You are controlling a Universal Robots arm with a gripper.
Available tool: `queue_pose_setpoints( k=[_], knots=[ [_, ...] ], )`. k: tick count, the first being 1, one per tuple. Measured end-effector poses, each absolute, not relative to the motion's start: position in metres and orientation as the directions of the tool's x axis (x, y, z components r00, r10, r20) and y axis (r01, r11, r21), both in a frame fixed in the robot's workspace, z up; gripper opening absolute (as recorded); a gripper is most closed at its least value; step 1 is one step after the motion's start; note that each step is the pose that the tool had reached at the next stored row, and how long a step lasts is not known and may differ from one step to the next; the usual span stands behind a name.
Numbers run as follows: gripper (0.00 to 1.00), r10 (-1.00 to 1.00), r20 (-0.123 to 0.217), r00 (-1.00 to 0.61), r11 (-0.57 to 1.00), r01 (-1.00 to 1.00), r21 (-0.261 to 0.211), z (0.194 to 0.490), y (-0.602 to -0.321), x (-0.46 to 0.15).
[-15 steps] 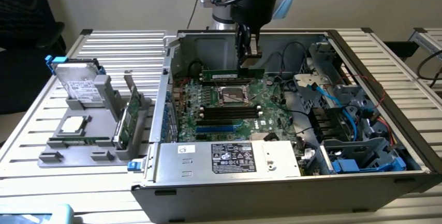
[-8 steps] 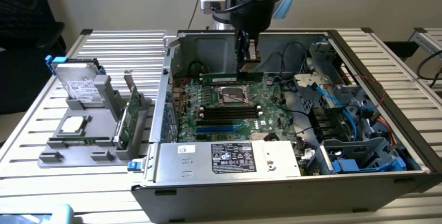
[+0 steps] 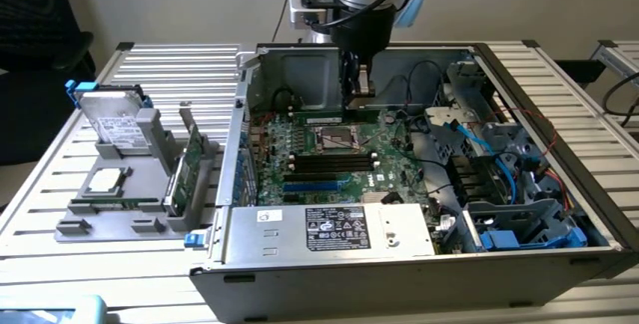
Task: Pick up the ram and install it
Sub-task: 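Insert the ram into the slot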
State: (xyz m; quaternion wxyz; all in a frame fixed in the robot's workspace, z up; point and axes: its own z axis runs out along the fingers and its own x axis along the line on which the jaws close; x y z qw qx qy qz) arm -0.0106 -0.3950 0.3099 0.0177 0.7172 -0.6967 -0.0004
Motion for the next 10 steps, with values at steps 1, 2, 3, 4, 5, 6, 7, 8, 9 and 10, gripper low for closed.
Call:
queue_pose_setpoints(
  k=[1,2,3,4,5,6,7,8,9,10],
  knots=[
    [0.13,-0.999,0.024,0.029,-0.029,-0.999,0.026,0.3095,-0.3951,-0.0106],
    [0.13,-0.999,0.024,0.029,-0.029,-0.999,0.026,0.3090,-0.3953,-0.0107],
    [0.13,-0.999,0.024,0.029,-0.029,-0.999,0.026,0.3084,-0.3955,-0.0107],
    [0.13,-0.999,0.024,0.029,-0.029,-0.999,0.026,0.3078,-0.3959,-0.0106],
    [0.13,-0.999,0.024,0.029,-0.029,-0.999,0.026,0.3069,-0.3962,-0.0106],
    [0.13,-0.999,0.024,0.029,-0.029,-0.999,0.026,0.3058,-0.3965,-0.0106],
    [0.13,-0.999,0.024,0.029,-0.029,-0.999,0.026,0.3048,-0.3967,-0.0107],
    [0.13,-0.999,0.024,0.029,-0.029,-0.999,0.026,0.3035,-0.3969,-0.0106],
    [0.13,-0.999,0.024,0.029,-0.029,-0.999,0.026,0.3022,-0.3970,-0.0106],
    [0.13,-0.999,0.024,0.029,-0.029,-0.999,0.026,0.3007,-0.3971,-0.0106]
  ],
)
